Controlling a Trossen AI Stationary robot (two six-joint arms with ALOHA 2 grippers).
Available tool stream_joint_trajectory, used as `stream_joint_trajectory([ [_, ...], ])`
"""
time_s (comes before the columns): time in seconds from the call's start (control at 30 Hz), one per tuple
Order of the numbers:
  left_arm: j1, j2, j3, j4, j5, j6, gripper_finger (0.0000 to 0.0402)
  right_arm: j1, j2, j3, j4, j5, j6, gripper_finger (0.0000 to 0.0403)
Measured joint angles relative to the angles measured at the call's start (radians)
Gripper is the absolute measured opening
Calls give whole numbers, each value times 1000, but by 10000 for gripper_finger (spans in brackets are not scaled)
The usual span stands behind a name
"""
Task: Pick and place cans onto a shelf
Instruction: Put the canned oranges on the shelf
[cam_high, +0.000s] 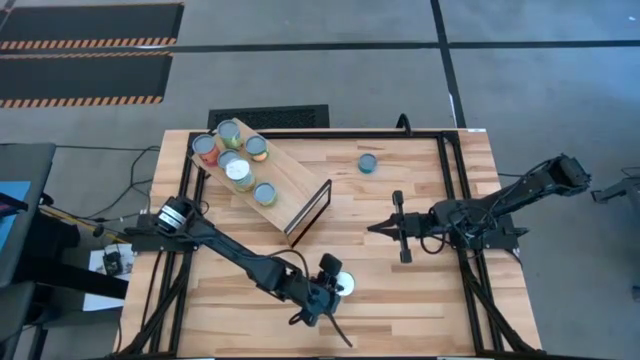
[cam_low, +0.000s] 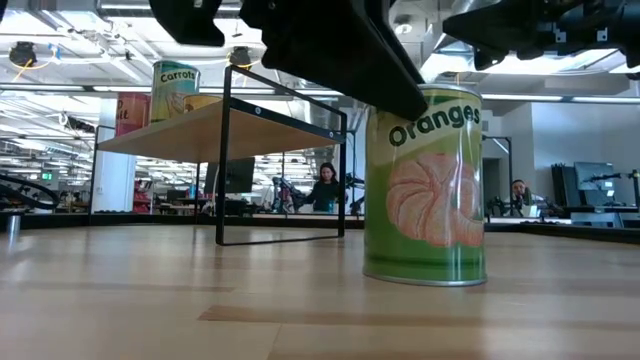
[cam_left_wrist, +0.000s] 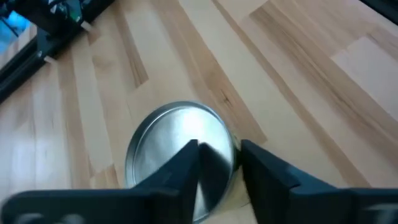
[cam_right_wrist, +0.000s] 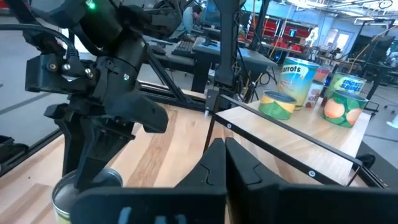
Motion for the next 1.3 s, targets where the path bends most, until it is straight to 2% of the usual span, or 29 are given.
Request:
stream_joint_trajectory([
  [0.17,0,-1,2,0,11,37,15,0,0,0,5,0,0,7],
  [0.37,-2,-19,57,-66,51,44,2,0,0,0,5,0,0,7],
  [0.6,-5,-181,165,-236,38,-20,0,0,0,0,-4,0,1,7],
  [0.87,34,-389,298,-512,-234,-153,0,0,0,0,-6,0,3,7],
  [0.93,84,-420,323,-579,-261,-173,0,0,0,0,-3,0,3,7],
  [1.07,235,-468,343,-666,-246,-232,0,0,0,0,5,0,4,7],
  [1.3,493,-451,339,-870,-231,-346,0,0,0,0,3,0,3,7],
])
